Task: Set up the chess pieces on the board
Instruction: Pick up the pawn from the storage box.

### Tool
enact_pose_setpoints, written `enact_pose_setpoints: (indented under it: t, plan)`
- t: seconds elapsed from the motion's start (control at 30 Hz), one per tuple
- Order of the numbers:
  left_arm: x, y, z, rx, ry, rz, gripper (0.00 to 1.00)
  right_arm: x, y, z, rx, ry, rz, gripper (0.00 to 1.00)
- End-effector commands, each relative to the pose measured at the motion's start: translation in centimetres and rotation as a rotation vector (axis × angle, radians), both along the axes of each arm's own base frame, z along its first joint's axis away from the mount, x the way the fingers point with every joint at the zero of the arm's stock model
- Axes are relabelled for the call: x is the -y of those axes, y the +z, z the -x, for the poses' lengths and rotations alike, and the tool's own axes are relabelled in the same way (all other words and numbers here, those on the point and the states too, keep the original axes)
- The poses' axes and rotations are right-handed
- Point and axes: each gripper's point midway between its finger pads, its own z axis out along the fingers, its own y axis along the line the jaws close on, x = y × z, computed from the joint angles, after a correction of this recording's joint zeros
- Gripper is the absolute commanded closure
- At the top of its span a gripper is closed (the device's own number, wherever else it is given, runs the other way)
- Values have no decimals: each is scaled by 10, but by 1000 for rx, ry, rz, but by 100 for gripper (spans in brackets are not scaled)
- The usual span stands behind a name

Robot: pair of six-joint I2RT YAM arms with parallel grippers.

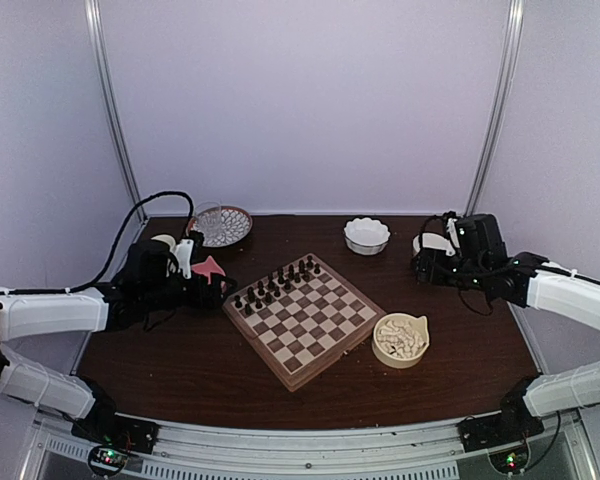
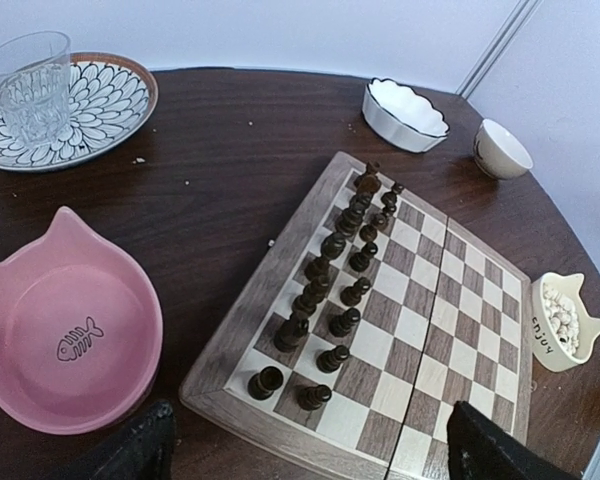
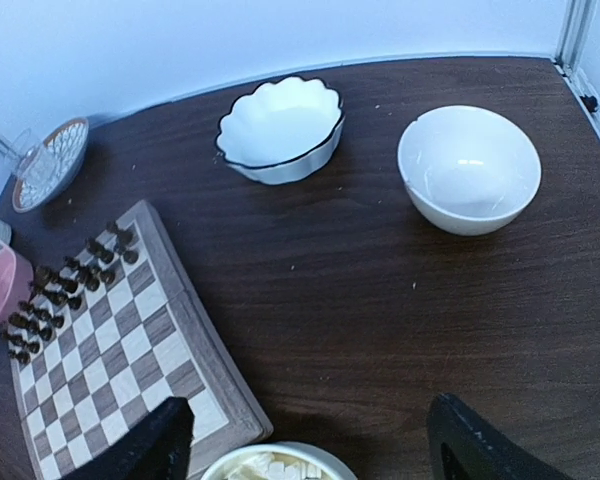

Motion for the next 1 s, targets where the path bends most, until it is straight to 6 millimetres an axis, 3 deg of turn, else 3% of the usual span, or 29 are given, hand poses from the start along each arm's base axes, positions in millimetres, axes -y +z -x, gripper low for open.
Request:
enact_pose_setpoints:
  t: [0.0, 0.17, 0.4, 0.73, 0.97]
  plan:
    - [7, 24, -3, 89, -30, 32, 6, -19, -13, 29, -124, 150, 76, 23]
    - [9, 23, -2, 80, -40, 48, 7, -31, -35, 52, -199, 237, 162, 42]
    - [8, 27, 1, 91, -42, 55, 7, -39, -62, 65, -293, 315, 291, 50]
    - [9, 28, 2, 91, -46, 60, 8, -48, -75, 81, -368, 392, 422, 51]
    - [10, 29, 3, 95, -55, 59, 10, -51, -93, 92, -445, 396, 453, 57]
